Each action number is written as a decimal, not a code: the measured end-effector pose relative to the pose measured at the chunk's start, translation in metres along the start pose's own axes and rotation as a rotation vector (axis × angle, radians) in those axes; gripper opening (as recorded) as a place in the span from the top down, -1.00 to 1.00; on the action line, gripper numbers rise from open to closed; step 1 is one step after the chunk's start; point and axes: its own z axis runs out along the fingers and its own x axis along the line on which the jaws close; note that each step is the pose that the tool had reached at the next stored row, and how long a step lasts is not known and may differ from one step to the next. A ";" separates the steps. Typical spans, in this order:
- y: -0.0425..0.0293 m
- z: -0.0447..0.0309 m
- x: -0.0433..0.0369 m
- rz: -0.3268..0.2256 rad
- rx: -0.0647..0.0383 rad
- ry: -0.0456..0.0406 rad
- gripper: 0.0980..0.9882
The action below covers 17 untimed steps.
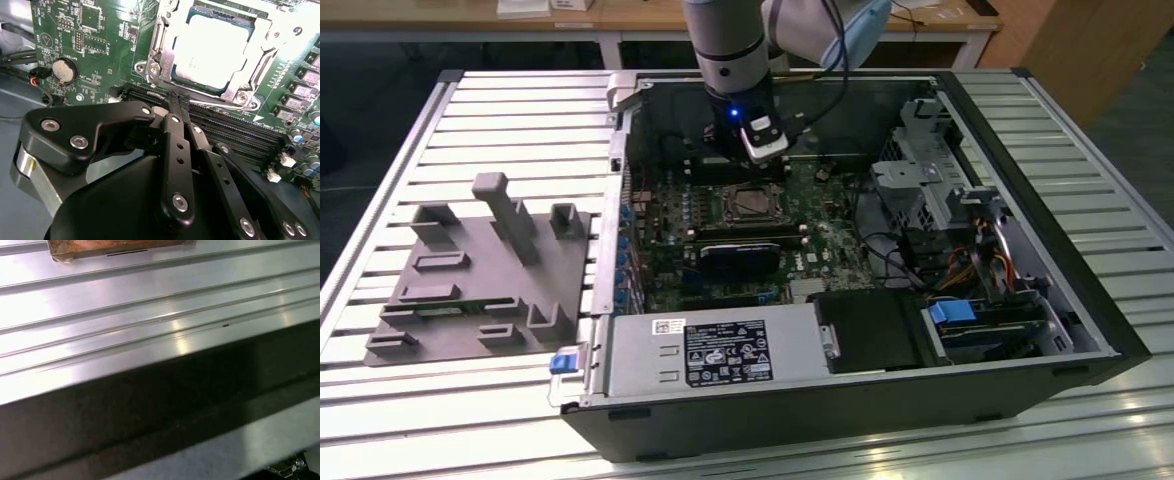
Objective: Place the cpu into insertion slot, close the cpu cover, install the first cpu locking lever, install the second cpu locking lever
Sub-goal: 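Install the first cpu locking lever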
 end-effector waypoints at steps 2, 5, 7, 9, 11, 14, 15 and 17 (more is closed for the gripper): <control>0.0001 0.0012 0.0004 0.005 0.001 -0.0006 0.99; 0.0007 0.0027 0.0009 0.012 0.003 -0.0018 0.99; 0.0010 0.0035 0.0011 0.017 0.005 -0.0031 0.99; 0.0009 0.0040 0.0010 0.022 0.008 -0.0045 0.99; 0.0009 0.0048 0.0010 0.027 0.010 -0.0059 0.99; 0.0006 0.0061 0.0012 0.036 0.014 -0.0071 0.99; 0.0005 0.0066 0.0013 0.039 0.015 -0.0077 0.99; 0.0006 0.0073 0.0011 0.044 0.017 -0.0089 0.99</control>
